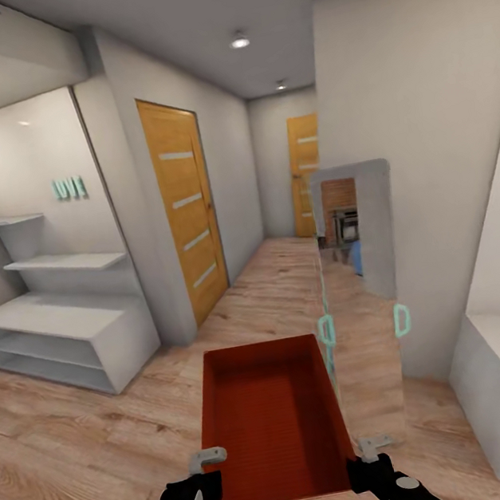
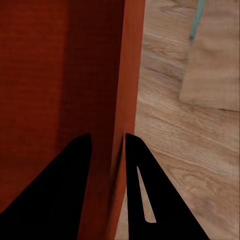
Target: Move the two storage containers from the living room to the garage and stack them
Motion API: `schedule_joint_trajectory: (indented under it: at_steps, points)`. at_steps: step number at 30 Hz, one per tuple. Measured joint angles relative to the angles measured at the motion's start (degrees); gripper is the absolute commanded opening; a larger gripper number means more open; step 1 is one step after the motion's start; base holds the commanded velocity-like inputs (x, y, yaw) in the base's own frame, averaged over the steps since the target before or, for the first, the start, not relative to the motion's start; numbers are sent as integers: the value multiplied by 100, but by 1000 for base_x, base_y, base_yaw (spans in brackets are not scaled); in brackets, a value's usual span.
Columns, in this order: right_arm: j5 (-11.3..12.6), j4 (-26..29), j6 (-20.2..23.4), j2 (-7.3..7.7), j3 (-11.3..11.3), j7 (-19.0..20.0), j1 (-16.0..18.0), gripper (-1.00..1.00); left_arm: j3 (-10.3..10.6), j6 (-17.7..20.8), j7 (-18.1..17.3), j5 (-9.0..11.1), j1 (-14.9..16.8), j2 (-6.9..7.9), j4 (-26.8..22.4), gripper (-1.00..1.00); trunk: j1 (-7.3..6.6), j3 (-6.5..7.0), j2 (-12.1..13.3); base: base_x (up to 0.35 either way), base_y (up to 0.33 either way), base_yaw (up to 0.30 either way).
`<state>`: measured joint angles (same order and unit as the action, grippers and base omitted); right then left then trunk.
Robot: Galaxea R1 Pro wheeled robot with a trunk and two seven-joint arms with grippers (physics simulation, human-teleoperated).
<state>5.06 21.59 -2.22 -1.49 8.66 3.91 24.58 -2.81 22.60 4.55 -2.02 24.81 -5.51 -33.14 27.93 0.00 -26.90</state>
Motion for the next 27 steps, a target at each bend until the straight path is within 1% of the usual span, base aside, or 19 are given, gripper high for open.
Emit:
schedule_joint_trajectory:
  at_steps: [16, 27]
  points:
    - [-4, 0, -1, 0, -5, 1, 0, -100, 4, -1, 2, 2, 0, 0, 0, -100, 0, 0, 0, 289, 193, 0]
    - [-2, -1, -1, 0, -2, 1, 0, -100, 0, -1, -1, -2, 0, 0, 0, -100, 0, 0, 0, 298, 106, 0]
